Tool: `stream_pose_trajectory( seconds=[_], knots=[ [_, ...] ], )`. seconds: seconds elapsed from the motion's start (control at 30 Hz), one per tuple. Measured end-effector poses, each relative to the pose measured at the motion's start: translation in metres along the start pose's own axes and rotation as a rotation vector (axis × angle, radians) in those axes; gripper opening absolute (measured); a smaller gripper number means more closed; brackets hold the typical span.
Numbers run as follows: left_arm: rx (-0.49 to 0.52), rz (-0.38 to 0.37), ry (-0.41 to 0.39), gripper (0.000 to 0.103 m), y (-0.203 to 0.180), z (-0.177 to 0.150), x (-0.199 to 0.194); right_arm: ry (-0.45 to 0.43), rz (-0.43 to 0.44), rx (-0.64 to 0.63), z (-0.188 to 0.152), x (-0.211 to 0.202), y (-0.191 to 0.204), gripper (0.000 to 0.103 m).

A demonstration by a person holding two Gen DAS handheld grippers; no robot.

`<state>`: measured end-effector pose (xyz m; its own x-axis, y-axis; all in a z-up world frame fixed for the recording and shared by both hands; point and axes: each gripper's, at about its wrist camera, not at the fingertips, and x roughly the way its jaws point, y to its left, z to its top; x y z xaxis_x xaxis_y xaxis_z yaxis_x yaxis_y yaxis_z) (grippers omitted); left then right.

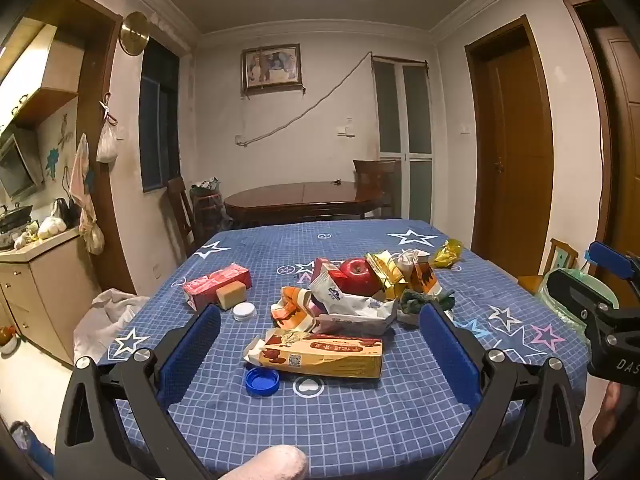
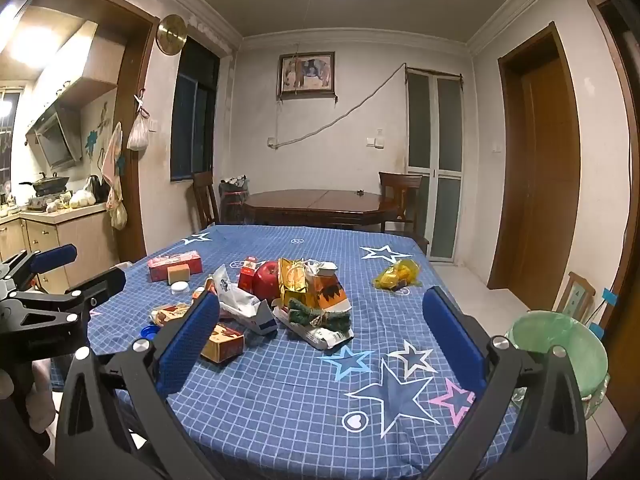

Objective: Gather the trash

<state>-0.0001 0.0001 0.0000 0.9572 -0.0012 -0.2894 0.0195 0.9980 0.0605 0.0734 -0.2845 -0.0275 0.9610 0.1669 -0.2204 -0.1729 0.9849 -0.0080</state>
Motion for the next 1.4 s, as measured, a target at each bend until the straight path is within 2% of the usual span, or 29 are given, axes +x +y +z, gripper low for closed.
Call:
stream_pose_trajectory(
  seconds=[1.4],
  knots=[
    [0.009, -0.010, 0.019, 0.099, -0.0016, -0.0036, 0.0040, 0.001, 0.004, -0.004, -0.0058, 0.0035, 0.0053, 0.098]
  ],
)
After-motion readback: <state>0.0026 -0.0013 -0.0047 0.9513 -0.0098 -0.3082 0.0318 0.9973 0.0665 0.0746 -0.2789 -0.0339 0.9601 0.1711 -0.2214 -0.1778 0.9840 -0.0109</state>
